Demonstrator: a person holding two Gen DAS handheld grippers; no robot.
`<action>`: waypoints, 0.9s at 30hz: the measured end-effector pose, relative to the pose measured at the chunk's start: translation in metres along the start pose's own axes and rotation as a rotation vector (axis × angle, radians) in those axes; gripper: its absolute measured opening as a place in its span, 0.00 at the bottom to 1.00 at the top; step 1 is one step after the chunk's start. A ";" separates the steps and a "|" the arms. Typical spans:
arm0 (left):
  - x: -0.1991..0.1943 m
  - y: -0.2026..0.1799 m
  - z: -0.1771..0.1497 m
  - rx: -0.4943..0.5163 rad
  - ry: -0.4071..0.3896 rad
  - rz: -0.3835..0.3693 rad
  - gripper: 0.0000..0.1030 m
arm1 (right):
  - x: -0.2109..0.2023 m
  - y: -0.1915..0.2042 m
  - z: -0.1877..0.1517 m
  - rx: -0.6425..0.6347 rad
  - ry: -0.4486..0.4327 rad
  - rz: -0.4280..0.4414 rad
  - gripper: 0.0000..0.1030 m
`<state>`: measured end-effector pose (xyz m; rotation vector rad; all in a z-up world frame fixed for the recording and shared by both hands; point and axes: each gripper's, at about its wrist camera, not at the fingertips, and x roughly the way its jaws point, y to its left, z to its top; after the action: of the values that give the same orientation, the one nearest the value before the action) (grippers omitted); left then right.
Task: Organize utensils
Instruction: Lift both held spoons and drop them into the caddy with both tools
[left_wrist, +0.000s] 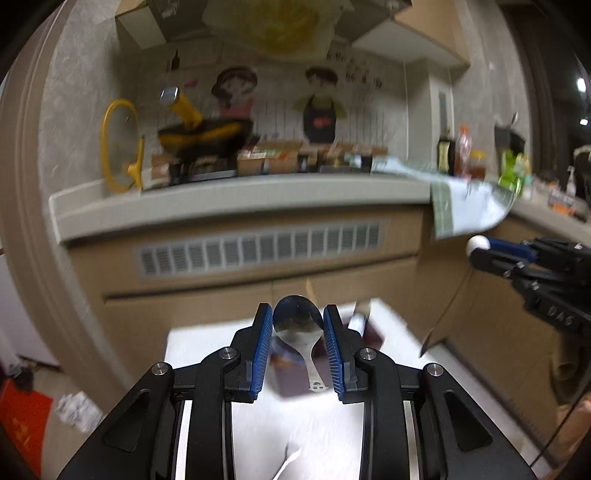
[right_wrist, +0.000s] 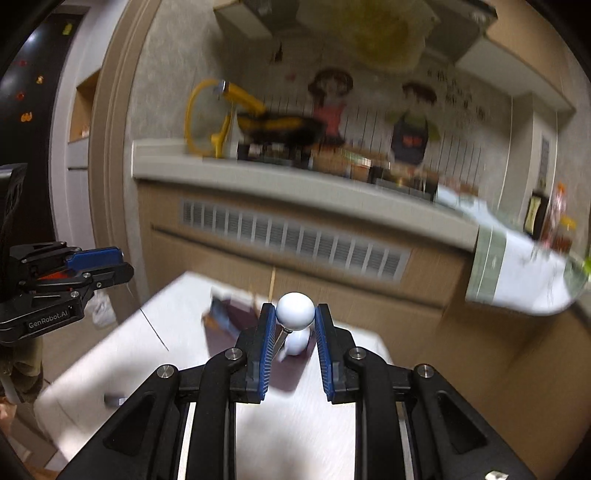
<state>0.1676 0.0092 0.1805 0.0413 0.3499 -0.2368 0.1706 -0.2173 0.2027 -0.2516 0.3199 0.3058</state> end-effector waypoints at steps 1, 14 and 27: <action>0.003 0.001 0.009 0.005 -0.015 -0.006 0.29 | 0.003 -0.001 0.009 -0.009 -0.017 -0.007 0.20; 0.113 0.022 0.025 -0.030 0.060 -0.071 0.29 | 0.118 0.000 0.022 -0.058 0.079 -0.014 0.20; 0.208 0.031 -0.036 -0.101 0.280 -0.127 0.29 | 0.216 0.003 -0.042 -0.029 0.319 0.068 0.20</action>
<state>0.3523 -0.0044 0.0753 -0.0479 0.6441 -0.3397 0.3539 -0.1715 0.0895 -0.3189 0.6405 0.3377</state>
